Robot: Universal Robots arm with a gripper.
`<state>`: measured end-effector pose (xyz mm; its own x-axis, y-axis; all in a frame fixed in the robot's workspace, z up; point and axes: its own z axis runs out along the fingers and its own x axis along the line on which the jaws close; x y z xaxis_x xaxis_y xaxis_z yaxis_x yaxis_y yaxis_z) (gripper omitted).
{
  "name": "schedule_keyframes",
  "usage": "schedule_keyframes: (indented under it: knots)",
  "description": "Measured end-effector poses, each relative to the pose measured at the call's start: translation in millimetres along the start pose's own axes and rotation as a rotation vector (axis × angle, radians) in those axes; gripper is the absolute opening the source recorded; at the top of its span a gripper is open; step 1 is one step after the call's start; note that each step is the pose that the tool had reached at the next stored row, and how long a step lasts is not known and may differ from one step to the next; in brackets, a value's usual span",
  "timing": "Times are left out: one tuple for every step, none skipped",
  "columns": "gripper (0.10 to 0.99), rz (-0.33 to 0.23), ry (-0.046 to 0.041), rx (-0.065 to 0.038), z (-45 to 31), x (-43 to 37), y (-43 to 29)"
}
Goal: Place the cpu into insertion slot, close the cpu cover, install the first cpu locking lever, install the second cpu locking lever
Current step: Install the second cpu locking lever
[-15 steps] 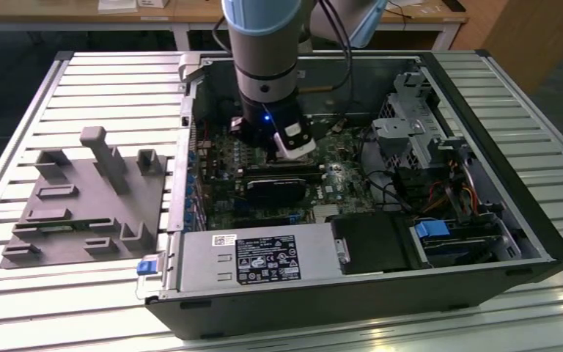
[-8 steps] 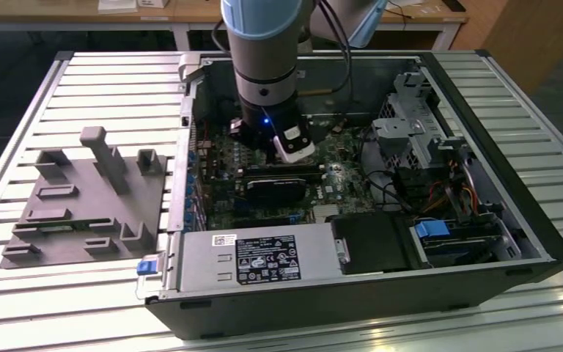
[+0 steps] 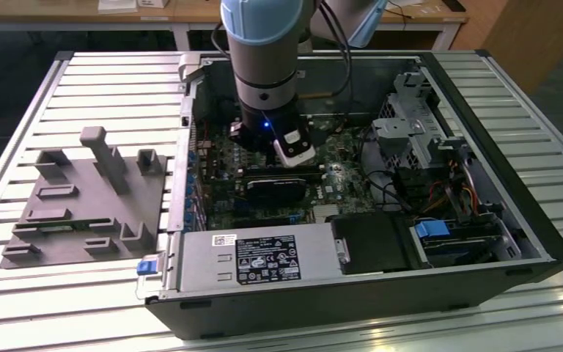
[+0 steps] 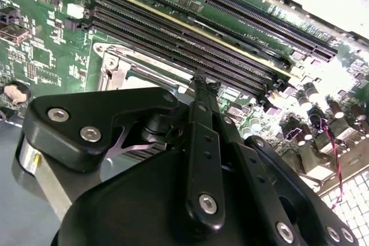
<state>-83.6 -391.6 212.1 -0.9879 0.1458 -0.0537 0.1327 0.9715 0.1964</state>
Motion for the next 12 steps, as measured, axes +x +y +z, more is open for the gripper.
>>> schedule_keyframes:
  knots:
    - [0.102, -0.003, 0.0012, -0.004, 0.9, 0.2, -0.2]
    - [0.102, -0.007, 0.0027, -0.009, 1.8, 0.6, -0.5]
    - [0.102, -0.012, 0.0043, -0.013, 2.8, 1.1, -0.7]
    - [0.102, -0.016, 0.0055, -0.017, 3.8, 1.8, -1.0]
    - [0.102, -0.020, 0.0067, -0.020, 4.6, 2.5, -1.2]
    - [0.102, -0.023, 0.0074, -0.021, 5.1, 3.3, -1.5]
    - [0.102, -0.025, 0.0079, -0.021, 5.5, 4.5, -1.8]
    - [0.102, -0.026, 0.0084, -0.022, 5.8, 5.9, -2.0]
    - [0.102, -0.028, 0.0088, -0.022, 6.3, 7.1, -2.3]
    - [0.102, -0.031, 0.0094, -0.022, 6.8, 7.8, -2.5]
    - [0.102, -0.033, 0.0099, -0.023, 7.4, 8.4, -2.7]
    - [0.102, -0.036, 0.0104, -0.023, 7.9, 8.9, -2.9]
